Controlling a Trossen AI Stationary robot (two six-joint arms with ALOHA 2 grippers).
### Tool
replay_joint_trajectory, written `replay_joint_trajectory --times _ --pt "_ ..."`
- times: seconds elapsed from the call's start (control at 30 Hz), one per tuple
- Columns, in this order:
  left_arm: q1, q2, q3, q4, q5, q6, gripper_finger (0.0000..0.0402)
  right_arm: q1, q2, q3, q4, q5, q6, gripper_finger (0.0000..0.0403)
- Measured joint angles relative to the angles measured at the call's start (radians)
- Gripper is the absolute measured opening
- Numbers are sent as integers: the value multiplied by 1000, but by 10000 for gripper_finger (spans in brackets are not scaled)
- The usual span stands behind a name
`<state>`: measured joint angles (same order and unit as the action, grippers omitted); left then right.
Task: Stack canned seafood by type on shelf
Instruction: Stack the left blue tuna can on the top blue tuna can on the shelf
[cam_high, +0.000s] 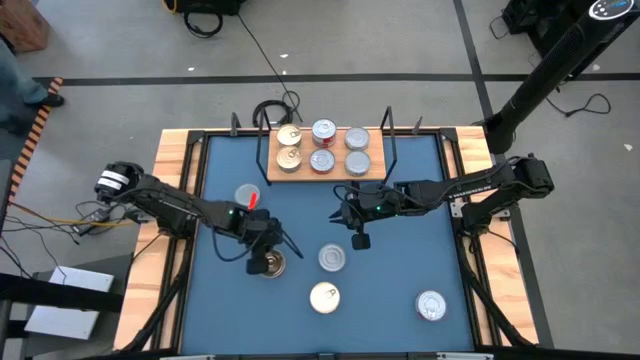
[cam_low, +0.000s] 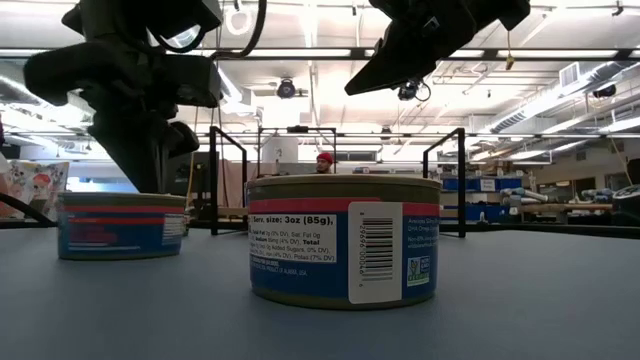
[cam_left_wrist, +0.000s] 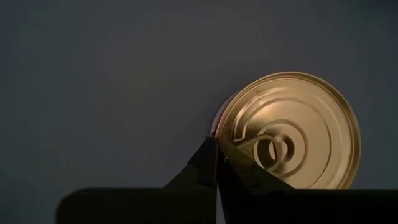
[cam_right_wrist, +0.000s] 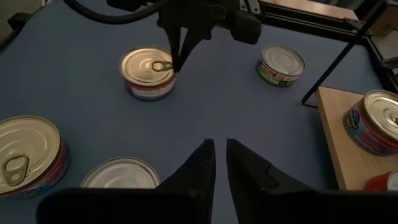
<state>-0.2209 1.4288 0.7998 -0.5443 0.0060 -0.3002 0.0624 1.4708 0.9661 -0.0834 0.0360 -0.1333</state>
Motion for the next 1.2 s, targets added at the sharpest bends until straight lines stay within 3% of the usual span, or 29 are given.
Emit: replay_joint_trajectory --times 0.3,0.87,1.2 --pt "46 0 0 -2 -7 -20 3 0 0 0 -1 0 0 52" --pt "166 0 -1 -9 81 16 1 0 0 0 -17 0 4 47" --pt "215 5 -67 13 74 38 0 0 0 0 -21 0 4 48"
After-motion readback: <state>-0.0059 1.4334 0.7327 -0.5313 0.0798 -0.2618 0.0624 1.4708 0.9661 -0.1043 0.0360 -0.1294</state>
